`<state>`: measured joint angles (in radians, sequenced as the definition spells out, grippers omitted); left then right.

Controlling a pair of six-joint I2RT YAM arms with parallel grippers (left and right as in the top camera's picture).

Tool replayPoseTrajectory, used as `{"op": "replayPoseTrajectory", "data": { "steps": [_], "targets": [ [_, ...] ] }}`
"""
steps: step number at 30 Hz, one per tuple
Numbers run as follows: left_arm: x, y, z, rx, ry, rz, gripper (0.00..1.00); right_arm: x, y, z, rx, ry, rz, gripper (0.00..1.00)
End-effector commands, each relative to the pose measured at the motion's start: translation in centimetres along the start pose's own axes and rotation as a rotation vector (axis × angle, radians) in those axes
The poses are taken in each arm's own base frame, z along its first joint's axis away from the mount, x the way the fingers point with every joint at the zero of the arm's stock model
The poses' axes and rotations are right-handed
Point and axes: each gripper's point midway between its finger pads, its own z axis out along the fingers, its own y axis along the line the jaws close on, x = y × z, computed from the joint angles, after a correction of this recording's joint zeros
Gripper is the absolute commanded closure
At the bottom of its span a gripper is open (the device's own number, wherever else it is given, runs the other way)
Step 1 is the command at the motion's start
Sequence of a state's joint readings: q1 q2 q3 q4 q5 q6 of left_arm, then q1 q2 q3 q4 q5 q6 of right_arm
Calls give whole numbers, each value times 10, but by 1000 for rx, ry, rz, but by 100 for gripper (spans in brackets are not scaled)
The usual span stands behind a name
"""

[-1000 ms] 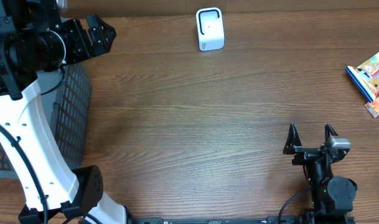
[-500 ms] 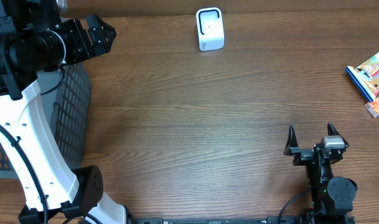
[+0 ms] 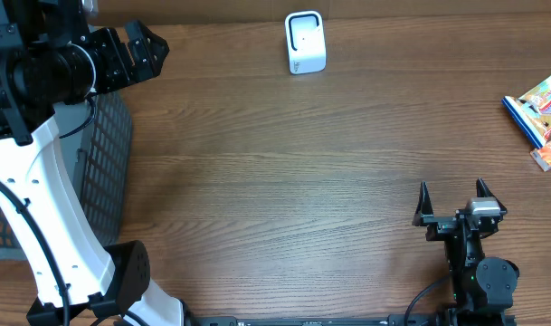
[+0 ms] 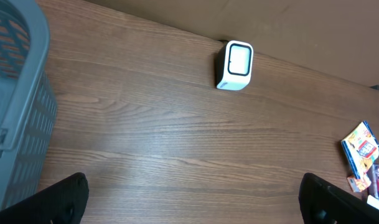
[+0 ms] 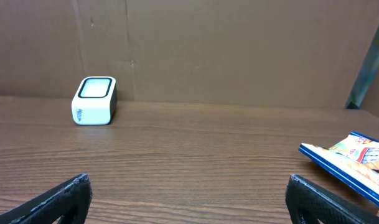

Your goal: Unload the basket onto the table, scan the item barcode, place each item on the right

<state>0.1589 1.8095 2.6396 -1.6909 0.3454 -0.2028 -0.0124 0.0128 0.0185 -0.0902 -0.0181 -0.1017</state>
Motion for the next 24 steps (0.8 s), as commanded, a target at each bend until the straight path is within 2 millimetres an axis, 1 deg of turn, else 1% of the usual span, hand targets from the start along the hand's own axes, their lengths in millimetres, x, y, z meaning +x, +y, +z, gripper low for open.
{"op": "replayPoseTrajectory", "data": {
  "steps": [1, 14, 16, 17, 20, 24],
  "targets": [
    [-2, -2, -5, 10, -15, 11, 0, 1, 0, 0, 1, -5, -4, 0],
    [-2, 0, -4, 1, -16, 12, 0, 1, 0, 0, 1, -5, -4, 0],
    [-2, 1, -4, -6, -16, 52, 0, 1, 0, 0, 1, -5, -4, 0],
    [0, 1, -3, -5, -7, 90, 0, 1, 0, 0, 1, -5, -4, 0],
    [9, 0, 1, -5, 27, 133, 0, 1, 0, 0, 1, -6, -4, 0],
    [34, 5, 3, -18, 89, 137, 0, 1, 0, 0, 1, -5, -4, 0]
  ]
}}
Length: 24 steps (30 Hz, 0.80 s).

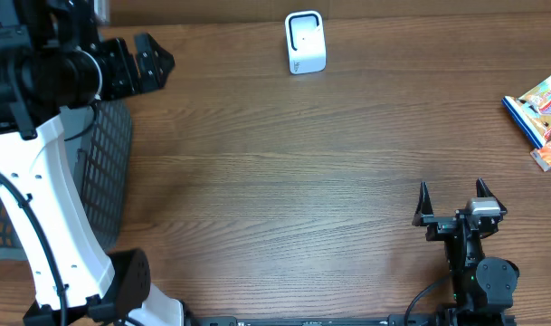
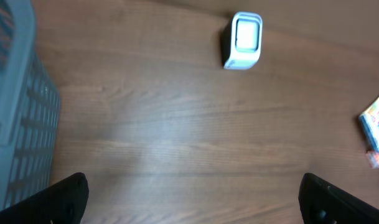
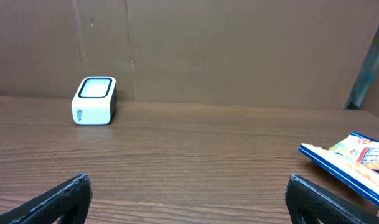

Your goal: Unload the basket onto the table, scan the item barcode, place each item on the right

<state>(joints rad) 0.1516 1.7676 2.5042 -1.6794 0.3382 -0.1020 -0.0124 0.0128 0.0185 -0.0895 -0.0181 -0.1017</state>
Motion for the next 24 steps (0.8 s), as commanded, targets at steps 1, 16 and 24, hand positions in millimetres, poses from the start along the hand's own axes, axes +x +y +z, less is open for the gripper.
{"op": "replayPoseTrajectory", "data": {
  "steps": [1, 16, 24],
  "targets": [
    [24, -1, -7, -4, 6, 65, 0, 2, 0, 0, 1, -5, -4, 0],
    [165, 3, 7, 61, -337, 299, 0, 2, 0, 0, 1, -5, -4, 0],
    [227, 25, 44, 69, -463, 338, 0, 2, 0, 0, 1, -5, -4, 0]
  ]
}}
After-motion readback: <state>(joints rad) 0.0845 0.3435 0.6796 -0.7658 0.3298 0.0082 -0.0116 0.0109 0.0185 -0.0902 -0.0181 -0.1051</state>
